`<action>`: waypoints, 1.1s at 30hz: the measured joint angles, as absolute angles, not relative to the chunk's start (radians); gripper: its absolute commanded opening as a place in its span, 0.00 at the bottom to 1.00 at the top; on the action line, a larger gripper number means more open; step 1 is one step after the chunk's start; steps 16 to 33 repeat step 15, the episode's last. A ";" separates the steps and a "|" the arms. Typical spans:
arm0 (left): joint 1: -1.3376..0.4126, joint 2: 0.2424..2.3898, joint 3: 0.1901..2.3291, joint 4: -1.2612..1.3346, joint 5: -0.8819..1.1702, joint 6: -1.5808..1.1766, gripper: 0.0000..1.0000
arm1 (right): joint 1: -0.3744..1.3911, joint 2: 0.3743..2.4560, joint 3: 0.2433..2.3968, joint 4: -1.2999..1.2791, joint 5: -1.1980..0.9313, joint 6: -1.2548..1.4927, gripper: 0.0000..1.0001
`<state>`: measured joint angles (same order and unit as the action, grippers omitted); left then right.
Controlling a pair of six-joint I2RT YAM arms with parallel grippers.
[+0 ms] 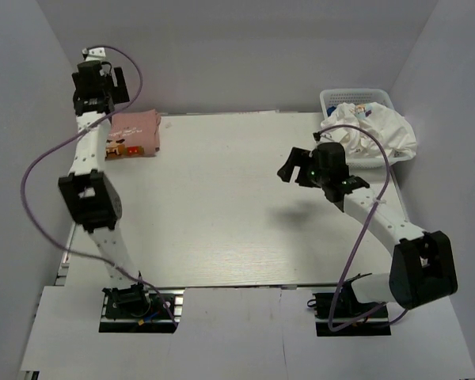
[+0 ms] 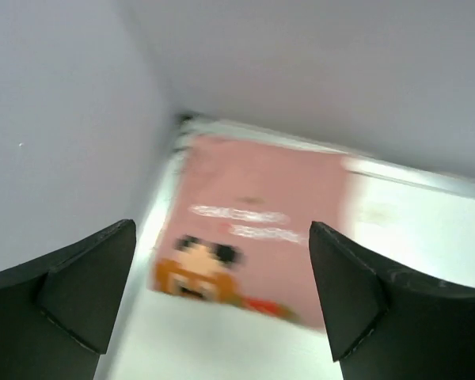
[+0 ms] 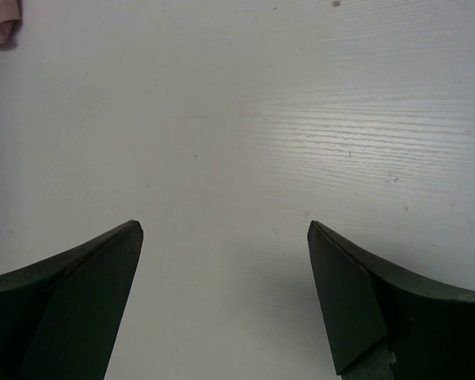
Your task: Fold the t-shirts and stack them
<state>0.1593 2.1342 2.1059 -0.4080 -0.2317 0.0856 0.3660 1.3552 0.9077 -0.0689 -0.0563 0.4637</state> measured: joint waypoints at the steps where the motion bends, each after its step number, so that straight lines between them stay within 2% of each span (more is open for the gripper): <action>1: 0.147 1.999 2.020 -0.407 -0.158 0.036 1.00 | 0.366 1.333 0.885 -0.057 -0.067 0.472 0.90; 4: 0.101 1.634 1.721 -0.310 0.002 -0.107 1.00 | 0.366 1.282 0.821 -0.044 -0.094 0.494 0.90; 8: -0.025 1.190 1.183 -0.028 0.213 -0.299 1.00 | 0.366 1.221 0.742 -0.051 -0.128 0.508 0.90; 11: -0.110 1.090 0.902 0.028 0.310 -0.390 1.00 | 0.366 1.171 0.706 -0.065 -0.133 0.509 0.90; 14: -0.155 1.128 0.701 -0.012 0.324 -0.454 1.00 | 0.366 1.089 0.637 -0.049 -0.115 0.513 0.90; 33: -0.163 1.138 0.660 -0.041 0.323 -0.466 1.00 | 0.366 1.064 0.614 -0.048 -0.111 0.514 0.90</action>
